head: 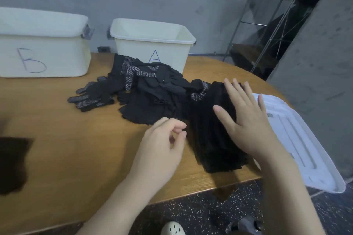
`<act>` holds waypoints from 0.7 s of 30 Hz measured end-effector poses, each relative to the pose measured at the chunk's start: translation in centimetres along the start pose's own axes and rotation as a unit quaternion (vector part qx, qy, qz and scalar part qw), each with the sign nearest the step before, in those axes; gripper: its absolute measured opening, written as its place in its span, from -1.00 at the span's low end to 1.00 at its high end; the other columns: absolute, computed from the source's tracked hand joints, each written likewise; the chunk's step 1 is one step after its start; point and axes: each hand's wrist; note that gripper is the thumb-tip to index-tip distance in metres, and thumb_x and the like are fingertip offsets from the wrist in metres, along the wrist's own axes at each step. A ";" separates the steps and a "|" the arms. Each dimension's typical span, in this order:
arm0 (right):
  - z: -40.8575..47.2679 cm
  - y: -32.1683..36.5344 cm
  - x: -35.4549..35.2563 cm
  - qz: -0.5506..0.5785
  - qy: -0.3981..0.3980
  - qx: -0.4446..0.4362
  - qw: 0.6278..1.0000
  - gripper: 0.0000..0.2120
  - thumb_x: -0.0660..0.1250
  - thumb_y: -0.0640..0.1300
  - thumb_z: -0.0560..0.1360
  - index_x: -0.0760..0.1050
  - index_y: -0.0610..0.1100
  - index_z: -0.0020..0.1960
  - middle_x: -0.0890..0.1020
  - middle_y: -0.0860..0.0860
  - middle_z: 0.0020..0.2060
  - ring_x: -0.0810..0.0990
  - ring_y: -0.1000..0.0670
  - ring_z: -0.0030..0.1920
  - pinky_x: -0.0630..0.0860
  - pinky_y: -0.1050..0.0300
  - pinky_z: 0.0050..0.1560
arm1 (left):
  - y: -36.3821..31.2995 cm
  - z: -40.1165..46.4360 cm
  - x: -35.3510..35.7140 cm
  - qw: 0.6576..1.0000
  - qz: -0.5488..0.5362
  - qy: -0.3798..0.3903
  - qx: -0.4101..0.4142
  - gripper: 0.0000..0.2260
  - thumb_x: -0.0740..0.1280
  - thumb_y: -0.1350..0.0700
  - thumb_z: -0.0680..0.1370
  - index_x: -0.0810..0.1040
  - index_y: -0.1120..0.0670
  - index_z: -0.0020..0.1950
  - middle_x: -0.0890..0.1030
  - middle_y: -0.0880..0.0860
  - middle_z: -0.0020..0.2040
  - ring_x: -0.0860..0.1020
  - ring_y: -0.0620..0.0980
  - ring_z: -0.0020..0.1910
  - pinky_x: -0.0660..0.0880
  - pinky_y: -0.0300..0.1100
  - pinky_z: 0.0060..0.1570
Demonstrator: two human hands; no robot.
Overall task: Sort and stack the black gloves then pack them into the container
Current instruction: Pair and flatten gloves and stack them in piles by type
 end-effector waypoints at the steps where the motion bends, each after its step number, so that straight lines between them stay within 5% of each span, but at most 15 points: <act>1: -0.2 0.7 -0.5 0.004 -0.022 -0.005 1.000 -0.29 -0.04 0.32 0.60 -0.05 0.12 0.68 0.01 0.15 0.67 -0.19 0.09 0.65 -0.27 -0.13 0.63 | 0.5 -0.3 -1.1 1.000 0.013 -0.002 -0.002 -0.88 0.35 0.09 0.62 0.64 -0.09 0.09 0.57 -0.24 -0.05 0.56 -0.21 -0.06 0.43 -0.41 -0.14; 6: -1.2 6.8 -0.3 0.051 -0.114 -0.092 0.988 -0.44 0.17 0.10 0.68 0.20 0.00 0.63 0.26 0.11 0.60 0.06 0.10 0.64 -0.15 -0.11 0.65 | 3.3 -2.1 -5.9 0.997 0.072 -0.024 -0.026 -0.87 0.37 0.14 0.61 0.66 -0.03 0.11 0.55 -0.24 -0.08 0.51 -0.34 -0.08 0.38 -0.52 -0.12; 10: -1.2 10.1 5.1 0.158 0.007 -0.122 0.980 -0.52 0.26 0.04 0.67 0.33 0.01 0.57 0.32 0.13 0.57 0.18 0.16 0.59 0.10 0.03 0.63 | 6.0 -2.9 -9.2 0.989 0.123 -0.042 -0.066 -0.87 0.36 0.12 0.61 0.66 -0.03 0.11 0.53 -0.25 -0.08 0.52 -0.31 -0.10 0.41 -0.49 -0.12; 14: -1.1 11.2 10.9 0.097 0.105 -0.095 0.985 -0.48 0.24 0.03 0.69 0.25 0.00 0.61 0.25 0.14 0.60 0.09 0.15 0.62 -0.03 0.28 0.51 | 7.7 -3.2 -11.2 0.981 0.166 -0.057 -0.083 -0.84 0.35 0.10 0.62 0.64 -0.04 0.17 0.55 -0.22 -0.03 0.52 -0.23 0.01 0.41 -0.38 0.11; 17: -0.6 11.9 12.9 0.096 0.093 -0.090 0.987 -0.53 0.28 -0.11 0.67 0.34 -0.07 0.57 0.36 0.08 0.56 0.19 0.10 0.61 0.09 0.15 0.61 | 8.7 -3.1 -11.8 0.977 0.194 -0.056 -0.073 -0.81 0.33 0.06 0.63 0.62 -0.04 0.22 0.56 -0.21 0.01 0.45 -0.17 0.11 0.44 -0.20 0.23; 21: 0.9 11.9 14.0 0.090 0.039 -0.055 0.994 -0.55 0.40 -0.16 0.60 0.46 -0.15 0.48 0.49 -0.02 0.45 0.43 -0.06 0.48 0.39 -0.08 0.48 | 9.4 -2.4 -11.8 0.981 0.185 -0.035 -0.045 -0.80 0.36 0.05 0.61 0.62 -0.04 0.22 0.53 -0.22 -0.02 0.41 -0.14 0.08 0.45 -0.08 0.19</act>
Point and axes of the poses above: each hand's wrist, its own z-axis towards the middle knuckle, its own x-axis out of the palm, y = z × x
